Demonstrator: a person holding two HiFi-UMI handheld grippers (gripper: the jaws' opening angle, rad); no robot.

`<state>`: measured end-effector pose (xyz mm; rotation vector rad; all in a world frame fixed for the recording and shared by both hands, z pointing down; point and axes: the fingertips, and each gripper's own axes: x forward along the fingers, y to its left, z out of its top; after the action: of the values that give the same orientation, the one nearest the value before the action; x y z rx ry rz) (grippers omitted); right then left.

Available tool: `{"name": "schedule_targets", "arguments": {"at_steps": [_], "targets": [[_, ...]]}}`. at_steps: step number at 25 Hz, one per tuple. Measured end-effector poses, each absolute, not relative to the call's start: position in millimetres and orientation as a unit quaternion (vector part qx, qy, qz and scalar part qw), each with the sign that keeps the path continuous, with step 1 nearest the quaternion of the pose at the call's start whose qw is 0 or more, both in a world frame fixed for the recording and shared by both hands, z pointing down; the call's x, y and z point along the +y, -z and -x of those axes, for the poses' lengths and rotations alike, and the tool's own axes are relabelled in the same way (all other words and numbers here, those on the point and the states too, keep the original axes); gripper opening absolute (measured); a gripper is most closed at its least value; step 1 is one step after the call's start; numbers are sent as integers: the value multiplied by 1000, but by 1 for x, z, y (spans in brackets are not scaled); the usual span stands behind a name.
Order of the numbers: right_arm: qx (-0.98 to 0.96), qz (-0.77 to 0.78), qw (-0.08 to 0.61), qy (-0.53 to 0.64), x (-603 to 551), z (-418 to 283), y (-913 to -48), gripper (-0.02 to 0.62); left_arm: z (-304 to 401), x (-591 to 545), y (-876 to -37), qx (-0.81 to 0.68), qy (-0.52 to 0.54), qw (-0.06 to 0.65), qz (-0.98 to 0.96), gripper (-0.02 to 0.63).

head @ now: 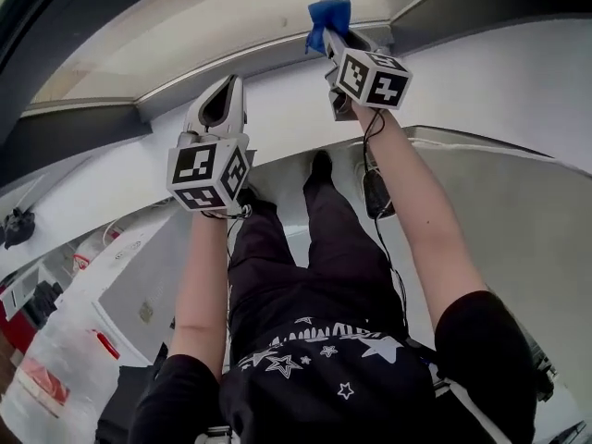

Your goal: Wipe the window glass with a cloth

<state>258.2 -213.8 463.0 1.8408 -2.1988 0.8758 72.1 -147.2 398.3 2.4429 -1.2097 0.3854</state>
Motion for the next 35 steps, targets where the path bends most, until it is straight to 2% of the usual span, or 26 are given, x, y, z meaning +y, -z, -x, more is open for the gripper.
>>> {"name": "schedule_targets", "arguments": {"at_steps": [11, 19, 23, 35], "targets": [[-828, -462, 143, -283, -201, -3, -497, 75, 132, -117, -421, -557, -138, 205, -793, 9], [-862, -388, 206, -252, -193, 133, -532, 75, 235, -97, -447, -615, -133, 209, -748, 9], [-868, -375, 215, -244, -204, 180, -551, 75, 276, -97, -467, -643, -126, 223, -721, 9], [-850, -411, 218, -246, -246, 248, -600, 75, 339, -106, -497, -651, -114, 243, -710, 9]]}}
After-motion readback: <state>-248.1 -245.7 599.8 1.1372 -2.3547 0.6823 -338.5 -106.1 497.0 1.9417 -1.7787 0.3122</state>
